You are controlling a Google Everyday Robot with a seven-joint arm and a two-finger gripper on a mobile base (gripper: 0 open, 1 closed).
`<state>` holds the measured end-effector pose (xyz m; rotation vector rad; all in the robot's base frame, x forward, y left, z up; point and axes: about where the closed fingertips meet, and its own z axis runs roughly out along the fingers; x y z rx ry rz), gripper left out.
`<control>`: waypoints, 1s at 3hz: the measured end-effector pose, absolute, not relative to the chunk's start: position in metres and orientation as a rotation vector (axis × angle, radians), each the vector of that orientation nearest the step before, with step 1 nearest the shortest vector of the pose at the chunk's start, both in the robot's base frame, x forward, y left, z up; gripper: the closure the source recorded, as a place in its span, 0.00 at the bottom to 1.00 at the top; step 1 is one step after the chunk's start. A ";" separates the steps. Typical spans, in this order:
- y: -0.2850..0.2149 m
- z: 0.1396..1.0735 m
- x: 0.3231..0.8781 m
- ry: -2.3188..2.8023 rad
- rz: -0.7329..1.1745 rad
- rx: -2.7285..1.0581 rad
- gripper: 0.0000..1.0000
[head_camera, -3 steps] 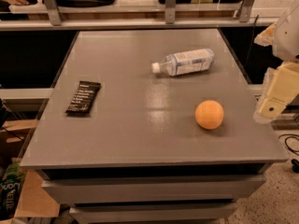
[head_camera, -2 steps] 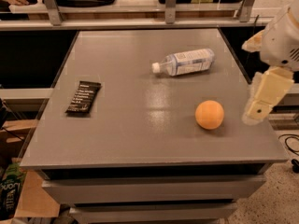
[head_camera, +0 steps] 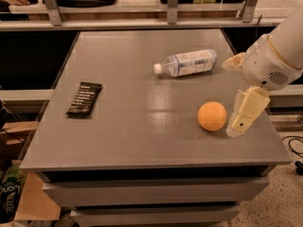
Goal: Pick orange
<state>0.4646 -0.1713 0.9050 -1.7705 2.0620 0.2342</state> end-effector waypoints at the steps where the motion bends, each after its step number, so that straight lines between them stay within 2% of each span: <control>1: -0.162 0.885 0.466 1.988 0.330 -1.758 0.00; 3: -0.158 0.860 0.468 1.926 0.444 -1.740 0.41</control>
Offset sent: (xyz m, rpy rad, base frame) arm 0.0030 0.0149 -0.0528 0.2237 0.0176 0.0815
